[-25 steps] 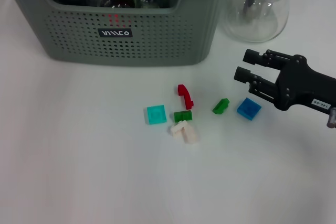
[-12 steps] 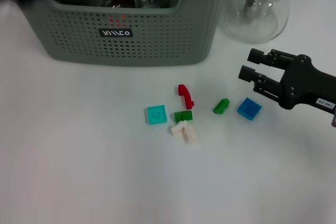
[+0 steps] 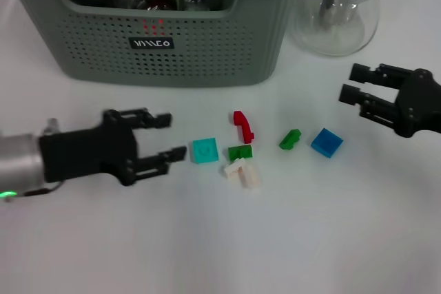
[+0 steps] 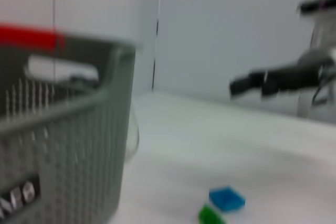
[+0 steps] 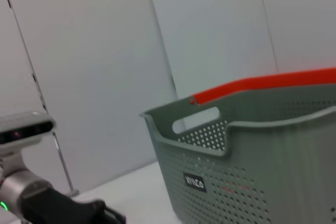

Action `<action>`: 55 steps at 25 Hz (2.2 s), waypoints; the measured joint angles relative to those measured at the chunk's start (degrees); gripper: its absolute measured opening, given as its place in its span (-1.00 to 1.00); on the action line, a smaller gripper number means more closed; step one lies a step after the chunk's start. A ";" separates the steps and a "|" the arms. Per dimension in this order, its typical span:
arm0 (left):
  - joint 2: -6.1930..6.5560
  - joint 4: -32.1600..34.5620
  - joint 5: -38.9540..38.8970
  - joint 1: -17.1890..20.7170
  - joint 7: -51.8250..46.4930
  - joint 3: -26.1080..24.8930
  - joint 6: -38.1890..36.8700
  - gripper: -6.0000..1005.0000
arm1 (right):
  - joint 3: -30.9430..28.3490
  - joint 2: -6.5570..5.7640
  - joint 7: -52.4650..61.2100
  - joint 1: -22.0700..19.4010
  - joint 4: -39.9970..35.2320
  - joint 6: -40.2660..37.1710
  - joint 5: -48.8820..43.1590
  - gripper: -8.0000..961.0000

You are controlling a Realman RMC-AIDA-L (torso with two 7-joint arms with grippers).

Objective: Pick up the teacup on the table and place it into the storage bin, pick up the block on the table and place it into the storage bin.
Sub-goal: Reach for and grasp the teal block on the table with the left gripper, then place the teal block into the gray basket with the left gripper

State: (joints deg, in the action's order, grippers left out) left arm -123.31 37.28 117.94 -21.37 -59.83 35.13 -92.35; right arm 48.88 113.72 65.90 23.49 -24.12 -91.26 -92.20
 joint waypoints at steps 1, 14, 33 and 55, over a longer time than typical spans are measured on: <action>0.10 -1.94 0.65 -0.84 0.20 0.70 2.25 0.20 | -0.20 -0.17 0.00 -0.16 -0.36 -0.04 -0.06 0.06; -0.93 -11.32 1.59 -5.22 12.18 2.49 15.64 0.19 | -2.50 1.44 -14.05 -1.51 -1.59 -0.04 -0.03 0.06; -0.98 -15.15 2.30 -6.96 12.33 2.57 20.90 0.19 | -4.41 1.26 -11.13 -1.26 -1.63 -0.08 -0.18 0.06; -1.19 -15.87 1.84 -7.35 13.35 2.08 22.74 -0.13 | -4.87 1.41 -11.05 -1.44 -1.18 0.13 -0.10 0.06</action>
State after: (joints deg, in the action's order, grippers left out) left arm -124.49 21.41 119.78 -28.72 -46.48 37.21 -69.61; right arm 44.02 115.14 54.85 22.05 -25.31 -91.14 -92.30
